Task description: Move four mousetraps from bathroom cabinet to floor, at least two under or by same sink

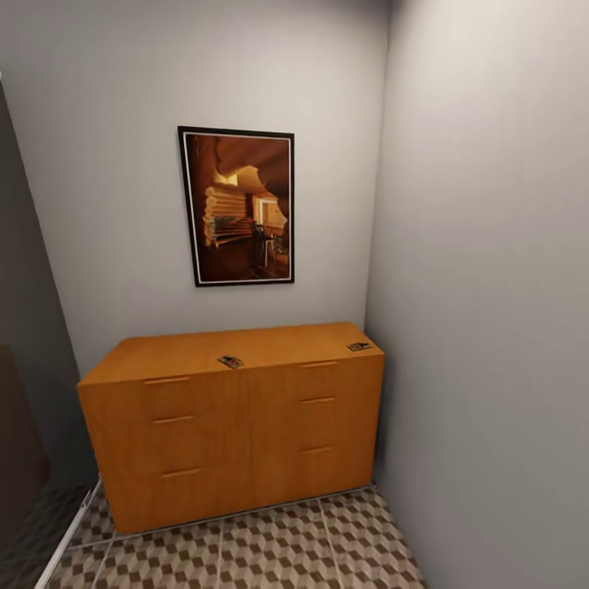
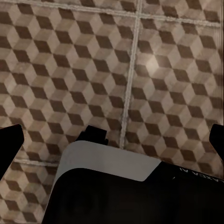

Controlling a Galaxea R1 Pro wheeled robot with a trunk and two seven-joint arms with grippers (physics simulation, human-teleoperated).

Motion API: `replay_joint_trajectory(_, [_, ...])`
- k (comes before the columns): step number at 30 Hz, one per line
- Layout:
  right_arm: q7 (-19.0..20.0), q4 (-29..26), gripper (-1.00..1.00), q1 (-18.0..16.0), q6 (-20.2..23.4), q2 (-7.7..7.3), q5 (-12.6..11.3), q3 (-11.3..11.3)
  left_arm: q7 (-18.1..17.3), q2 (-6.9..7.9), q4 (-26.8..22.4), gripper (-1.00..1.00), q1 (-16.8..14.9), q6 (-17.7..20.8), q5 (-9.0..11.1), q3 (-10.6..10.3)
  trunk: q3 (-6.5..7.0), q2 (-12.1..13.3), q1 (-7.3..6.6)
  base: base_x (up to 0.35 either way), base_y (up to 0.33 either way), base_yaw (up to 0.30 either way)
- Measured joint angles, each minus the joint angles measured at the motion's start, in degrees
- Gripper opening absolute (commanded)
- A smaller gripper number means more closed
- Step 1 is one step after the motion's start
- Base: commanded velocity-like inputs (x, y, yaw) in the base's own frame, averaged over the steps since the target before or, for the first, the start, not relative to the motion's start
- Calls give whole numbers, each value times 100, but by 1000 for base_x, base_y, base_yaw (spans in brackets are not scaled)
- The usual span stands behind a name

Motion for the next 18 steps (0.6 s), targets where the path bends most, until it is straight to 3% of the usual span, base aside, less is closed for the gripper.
replay_joint_trajectory(18, [0, 0, 100, -1, 0, 0, 0, 0, 0, 0, 0, 100, 0, -10, 0, 0, 0, 0, 0, 315, -133, 0])
